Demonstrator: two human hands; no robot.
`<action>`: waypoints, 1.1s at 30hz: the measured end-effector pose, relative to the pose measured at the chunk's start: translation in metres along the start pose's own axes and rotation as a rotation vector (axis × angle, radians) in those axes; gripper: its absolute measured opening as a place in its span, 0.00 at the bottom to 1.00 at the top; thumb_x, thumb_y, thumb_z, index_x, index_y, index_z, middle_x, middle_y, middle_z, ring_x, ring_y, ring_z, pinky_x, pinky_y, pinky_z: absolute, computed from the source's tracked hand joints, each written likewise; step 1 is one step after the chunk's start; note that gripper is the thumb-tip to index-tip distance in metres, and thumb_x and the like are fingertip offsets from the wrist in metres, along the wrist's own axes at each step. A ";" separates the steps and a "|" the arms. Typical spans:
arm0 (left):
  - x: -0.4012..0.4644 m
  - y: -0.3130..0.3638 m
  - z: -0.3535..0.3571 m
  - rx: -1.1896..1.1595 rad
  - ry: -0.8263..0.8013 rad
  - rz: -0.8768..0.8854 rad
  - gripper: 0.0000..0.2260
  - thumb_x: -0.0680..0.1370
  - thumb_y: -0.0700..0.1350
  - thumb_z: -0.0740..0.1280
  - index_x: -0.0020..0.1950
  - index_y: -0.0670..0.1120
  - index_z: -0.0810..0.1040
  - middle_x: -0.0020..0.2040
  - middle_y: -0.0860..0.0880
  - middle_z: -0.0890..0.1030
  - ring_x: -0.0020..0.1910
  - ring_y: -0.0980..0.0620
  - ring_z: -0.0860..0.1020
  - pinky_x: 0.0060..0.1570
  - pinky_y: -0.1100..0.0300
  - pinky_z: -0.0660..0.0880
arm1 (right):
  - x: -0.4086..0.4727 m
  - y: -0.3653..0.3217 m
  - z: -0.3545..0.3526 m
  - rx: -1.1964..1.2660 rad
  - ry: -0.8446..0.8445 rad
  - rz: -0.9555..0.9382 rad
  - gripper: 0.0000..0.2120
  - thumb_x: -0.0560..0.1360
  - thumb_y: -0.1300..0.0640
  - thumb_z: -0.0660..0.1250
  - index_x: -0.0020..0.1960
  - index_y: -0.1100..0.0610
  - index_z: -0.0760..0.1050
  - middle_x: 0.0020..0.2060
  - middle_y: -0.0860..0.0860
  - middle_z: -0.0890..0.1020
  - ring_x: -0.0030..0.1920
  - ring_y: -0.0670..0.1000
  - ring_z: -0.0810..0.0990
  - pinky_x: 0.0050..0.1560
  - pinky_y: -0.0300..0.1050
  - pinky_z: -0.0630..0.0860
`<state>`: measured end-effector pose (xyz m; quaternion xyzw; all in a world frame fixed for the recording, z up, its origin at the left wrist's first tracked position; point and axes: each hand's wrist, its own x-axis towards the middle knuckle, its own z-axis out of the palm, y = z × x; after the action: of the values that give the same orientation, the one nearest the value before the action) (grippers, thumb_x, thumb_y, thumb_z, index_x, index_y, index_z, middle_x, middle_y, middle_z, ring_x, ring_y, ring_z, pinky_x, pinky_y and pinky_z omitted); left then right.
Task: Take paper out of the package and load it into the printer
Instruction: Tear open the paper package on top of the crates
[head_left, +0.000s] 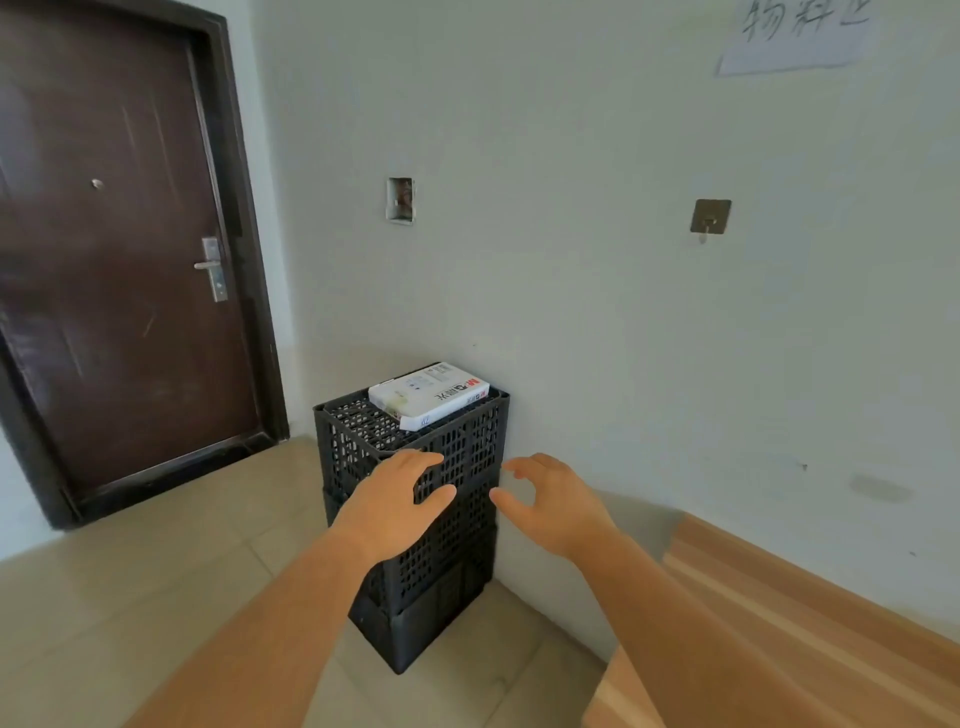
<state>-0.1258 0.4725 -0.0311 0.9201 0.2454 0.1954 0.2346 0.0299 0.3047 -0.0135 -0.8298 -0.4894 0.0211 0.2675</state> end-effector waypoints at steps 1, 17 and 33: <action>0.005 -0.013 -0.005 -0.001 0.003 -0.003 0.25 0.75 0.65 0.58 0.70 0.58 0.66 0.70 0.56 0.68 0.70 0.54 0.65 0.69 0.48 0.65 | 0.011 -0.008 0.008 -0.002 0.002 -0.005 0.25 0.76 0.38 0.62 0.69 0.49 0.71 0.63 0.48 0.76 0.63 0.49 0.74 0.61 0.46 0.73; 0.130 -0.191 -0.059 0.145 0.011 -0.079 0.22 0.77 0.60 0.60 0.68 0.51 0.70 0.67 0.54 0.71 0.68 0.54 0.67 0.68 0.55 0.64 | 0.225 -0.056 0.135 -0.032 -0.085 -0.104 0.27 0.76 0.36 0.59 0.70 0.48 0.70 0.69 0.48 0.73 0.69 0.50 0.69 0.66 0.51 0.71; 0.279 -0.365 -0.103 0.072 -0.093 0.026 0.23 0.78 0.60 0.60 0.69 0.52 0.69 0.68 0.54 0.71 0.69 0.54 0.66 0.69 0.57 0.62 | 0.398 -0.127 0.232 -0.080 -0.020 0.020 0.26 0.76 0.38 0.61 0.68 0.50 0.72 0.64 0.49 0.76 0.65 0.52 0.72 0.63 0.51 0.72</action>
<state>-0.0823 0.9398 -0.0714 0.9391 0.2291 0.1466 0.2099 0.0664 0.7786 -0.0633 -0.8445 -0.4840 0.0124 0.2290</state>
